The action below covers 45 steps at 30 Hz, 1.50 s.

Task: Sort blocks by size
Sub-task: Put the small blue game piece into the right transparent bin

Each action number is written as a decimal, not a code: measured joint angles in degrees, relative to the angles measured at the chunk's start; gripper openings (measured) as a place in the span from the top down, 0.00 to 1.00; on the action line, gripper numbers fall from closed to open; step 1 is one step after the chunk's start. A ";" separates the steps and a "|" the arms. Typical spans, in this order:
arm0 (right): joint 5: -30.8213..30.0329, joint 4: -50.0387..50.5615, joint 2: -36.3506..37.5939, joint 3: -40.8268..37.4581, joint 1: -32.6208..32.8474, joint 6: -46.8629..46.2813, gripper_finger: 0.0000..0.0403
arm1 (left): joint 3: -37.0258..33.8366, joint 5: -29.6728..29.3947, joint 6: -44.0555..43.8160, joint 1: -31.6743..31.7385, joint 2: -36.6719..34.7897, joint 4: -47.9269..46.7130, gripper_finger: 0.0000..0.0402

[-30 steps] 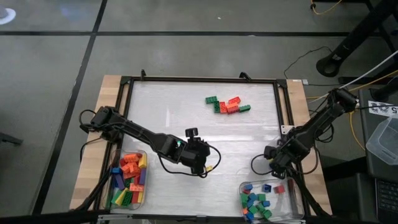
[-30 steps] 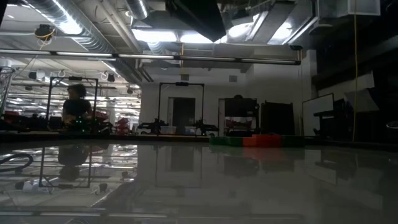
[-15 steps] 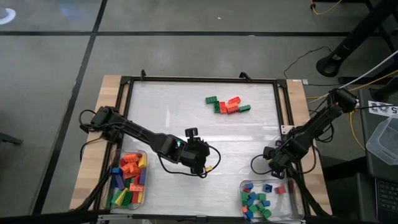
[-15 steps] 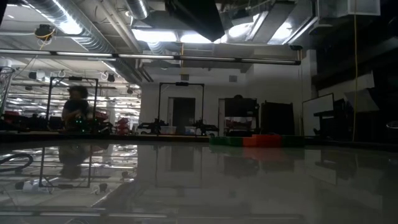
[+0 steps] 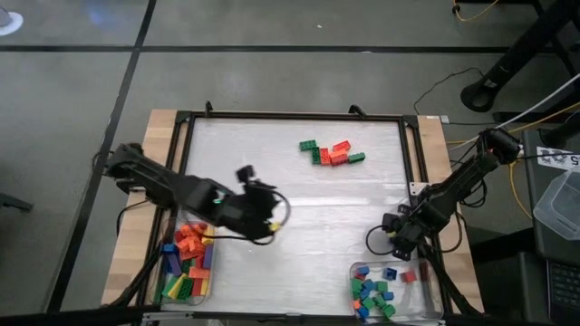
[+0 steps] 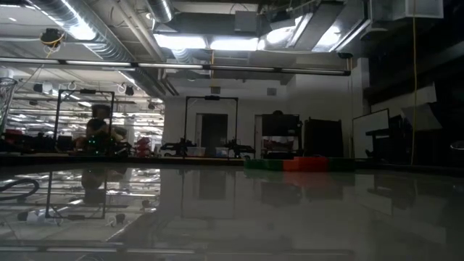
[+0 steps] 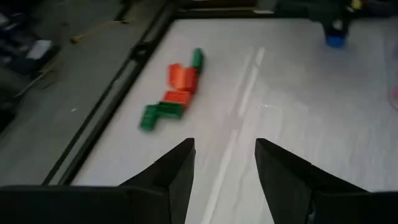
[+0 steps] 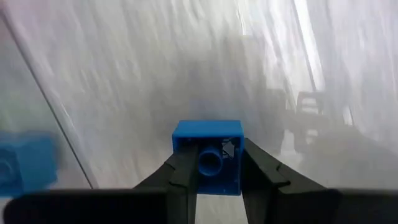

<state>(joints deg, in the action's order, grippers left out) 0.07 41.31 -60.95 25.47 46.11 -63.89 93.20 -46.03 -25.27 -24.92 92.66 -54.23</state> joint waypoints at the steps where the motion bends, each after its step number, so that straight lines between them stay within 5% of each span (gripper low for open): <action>1: -0.84 -0.99 -0.03 -0.02 0.00 0.51 0.79 | 0.04 -1.54 -2.43 -0.96 -1.15 -2.29 0.61; 7: -9.15 -10.28 -0.11 -0.20 -0.12 7.78 0.76 | 0.04 -9.86 -20.57 -8.16 -4.06 -18.33 0.61; 12: -18.83 -20.31 -0.11 -0.19 -3.67 14.40 0.78 | 0.02 -11.07 -35.50 -13.79 -3.40 -28.57 0.61; 18: -22.00 -42.93 -0.27 -0.16 -12.63 31.79 0.77 | 0.01 -11.10 -40.16 -18.65 -0.66 -29.95 0.61; 27: -9.14 -80.81 -10.05 0.61 -26.84 56.59 0.77 | -0.05 -4.58 -41.21 -21.64 2.85 -31.04 0.61; 37: 8.30 -83.10 -31.42 18.62 -36.79 61.33 0.77 | -0.05 -5.63 -43.47 -21.04 3.65 -31.64 0.61; 40: 14.88 -83.12 -35.75 24.58 -37.54 63.80 0.77 | -0.05 -5.63 -36.45 -20.18 4.49 -30.73 0.61; 45: 16.66 -82.19 -39.28 32.89 -37.62 63.40 0.77 | -0.05 -5.61 -9.90 -19.51 6.89 -25.87 0.61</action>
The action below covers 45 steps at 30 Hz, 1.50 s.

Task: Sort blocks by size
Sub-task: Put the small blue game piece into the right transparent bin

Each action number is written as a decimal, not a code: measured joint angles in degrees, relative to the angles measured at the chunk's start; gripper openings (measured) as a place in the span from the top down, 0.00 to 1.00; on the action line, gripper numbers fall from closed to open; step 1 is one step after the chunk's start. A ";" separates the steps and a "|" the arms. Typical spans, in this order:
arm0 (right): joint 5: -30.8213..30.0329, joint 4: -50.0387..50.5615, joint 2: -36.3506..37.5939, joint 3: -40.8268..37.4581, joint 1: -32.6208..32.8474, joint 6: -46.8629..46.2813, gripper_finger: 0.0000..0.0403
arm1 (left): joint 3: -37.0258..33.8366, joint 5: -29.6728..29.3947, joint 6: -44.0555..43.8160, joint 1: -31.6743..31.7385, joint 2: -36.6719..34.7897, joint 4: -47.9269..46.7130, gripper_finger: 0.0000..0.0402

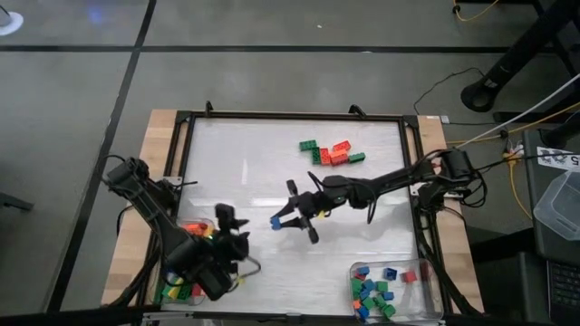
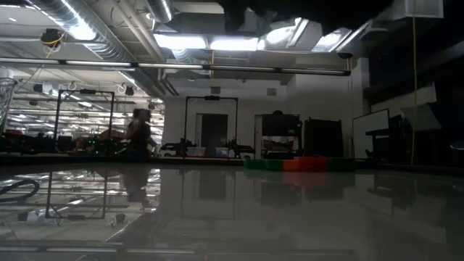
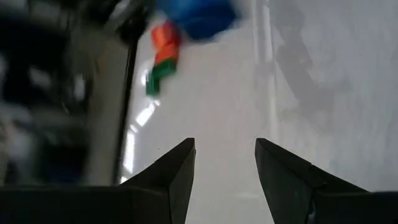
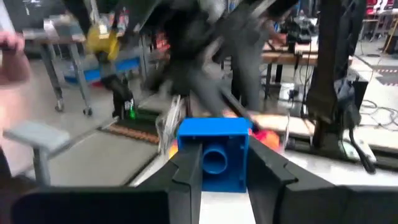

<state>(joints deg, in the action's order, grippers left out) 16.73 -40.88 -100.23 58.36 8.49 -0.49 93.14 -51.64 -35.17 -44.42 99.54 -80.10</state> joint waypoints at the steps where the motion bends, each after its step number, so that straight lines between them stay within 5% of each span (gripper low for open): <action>1: -0.09 0.77 -0.20 1.54 0.00 -0.68 0.77 | 0.00 -0.09 4.75 0.02 0.55 0.93 0.61; 5: -0.20 6.07 -0.22 5.50 0.07 -2.10 0.77 | 0.00 -2.21 14.71 0.75 2.11 4.00 0.61; 15: -1.51 8.23 -0.22 7.18 0.09 -5.46 0.77 | 0.00 -10.45 17.55 2.58 2.34 4.56 0.61; 25: -9.69 8.43 -0.22 7.18 0.11 -12.87 0.77 | 0.00 -17.09 19.02 2.82 2.34 4.58 0.61; 45: -15.07 7.75 -0.13 7.11 0.18 -17.99 0.77 | 0.00 -17.51 20.47 6.99 2.23 6.92 0.61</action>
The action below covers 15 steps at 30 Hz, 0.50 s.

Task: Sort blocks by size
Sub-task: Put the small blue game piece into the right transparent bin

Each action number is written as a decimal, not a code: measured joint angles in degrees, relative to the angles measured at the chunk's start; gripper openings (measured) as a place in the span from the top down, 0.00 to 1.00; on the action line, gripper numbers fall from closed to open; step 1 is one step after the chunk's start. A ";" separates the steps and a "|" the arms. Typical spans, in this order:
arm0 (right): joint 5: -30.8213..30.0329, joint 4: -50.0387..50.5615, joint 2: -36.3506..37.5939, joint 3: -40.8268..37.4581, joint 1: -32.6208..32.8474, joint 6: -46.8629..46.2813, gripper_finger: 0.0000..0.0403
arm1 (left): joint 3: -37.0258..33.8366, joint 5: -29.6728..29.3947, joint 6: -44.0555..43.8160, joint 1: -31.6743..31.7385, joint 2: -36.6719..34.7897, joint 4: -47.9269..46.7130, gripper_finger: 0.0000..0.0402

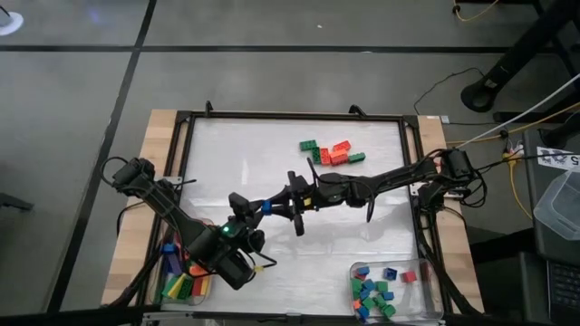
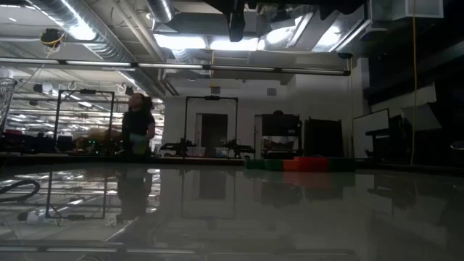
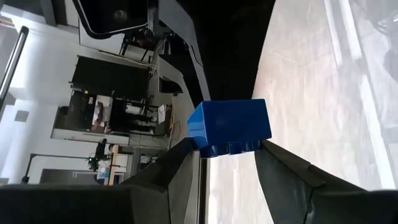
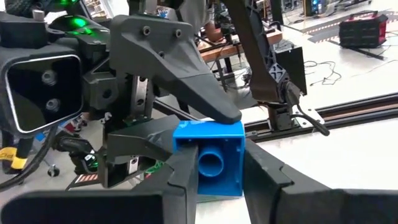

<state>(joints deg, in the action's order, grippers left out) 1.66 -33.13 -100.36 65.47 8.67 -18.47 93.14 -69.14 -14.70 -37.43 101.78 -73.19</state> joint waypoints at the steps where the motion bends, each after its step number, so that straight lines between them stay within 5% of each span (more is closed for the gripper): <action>1: -0.21 -0.12 0.00 0.00 -0.01 -0.01 0.77 | 0.00 -0.02 -0.15 0.08 -0.02 -0.04 0.61; 15: -6.69 -0.27 0.09 -0.09 0.02 -0.02 0.77 | -0.04 0.14 -0.31 3.25 -0.11 0.99 0.61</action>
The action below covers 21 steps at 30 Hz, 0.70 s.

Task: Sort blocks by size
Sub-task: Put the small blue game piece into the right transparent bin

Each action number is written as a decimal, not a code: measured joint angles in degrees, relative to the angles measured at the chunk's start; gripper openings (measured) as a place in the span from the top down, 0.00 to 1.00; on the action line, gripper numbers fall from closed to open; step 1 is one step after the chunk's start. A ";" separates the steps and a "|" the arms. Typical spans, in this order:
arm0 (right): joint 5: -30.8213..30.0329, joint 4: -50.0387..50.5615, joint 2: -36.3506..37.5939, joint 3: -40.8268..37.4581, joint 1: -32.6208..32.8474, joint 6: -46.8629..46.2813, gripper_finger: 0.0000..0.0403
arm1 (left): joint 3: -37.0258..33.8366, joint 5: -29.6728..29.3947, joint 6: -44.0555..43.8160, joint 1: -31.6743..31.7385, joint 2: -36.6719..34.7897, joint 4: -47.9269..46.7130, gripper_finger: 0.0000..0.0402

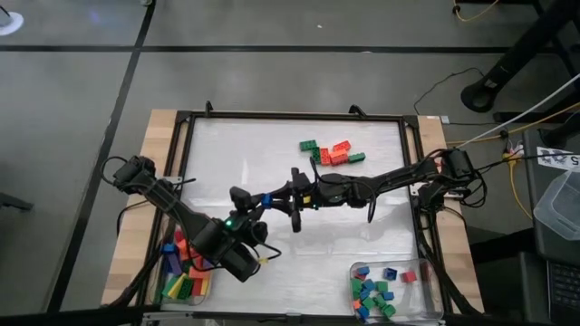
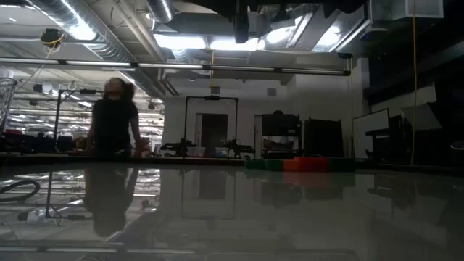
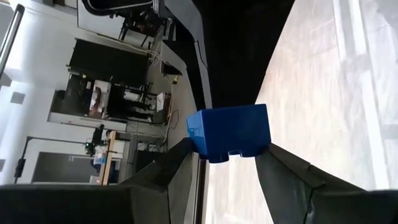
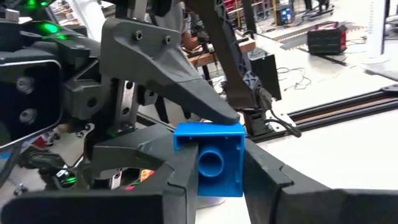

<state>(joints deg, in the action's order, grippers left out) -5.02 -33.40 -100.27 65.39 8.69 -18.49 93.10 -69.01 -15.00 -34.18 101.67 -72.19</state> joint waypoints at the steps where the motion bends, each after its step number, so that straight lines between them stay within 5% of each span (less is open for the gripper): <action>1: -0.53 0.00 0.00 0.00 -0.02 0.01 0.77 | 0.00 0.01 -0.02 0.22 0.00 -0.06 0.61; 7: -1.94 0.73 0.02 0.00 0.00 0.11 0.77 | 0.00 1.51 0.12 0.64 0.01 -0.37 0.60; 16: -2.77 0.23 -0.26 0.24 -0.26 0.49 0.77 | 0.14 1.95 -2.36 2.37 0.28 6.09 0.41; 21: -2.50 0.57 -0.26 0.24 -0.18 0.49 0.77 | 0.15 2.62 -1.09 2.94 0.28 6.20 0.39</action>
<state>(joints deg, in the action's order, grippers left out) -7.52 -32.83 -100.53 65.63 8.50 -18.00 93.25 -66.39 -16.10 -31.24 101.95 -65.99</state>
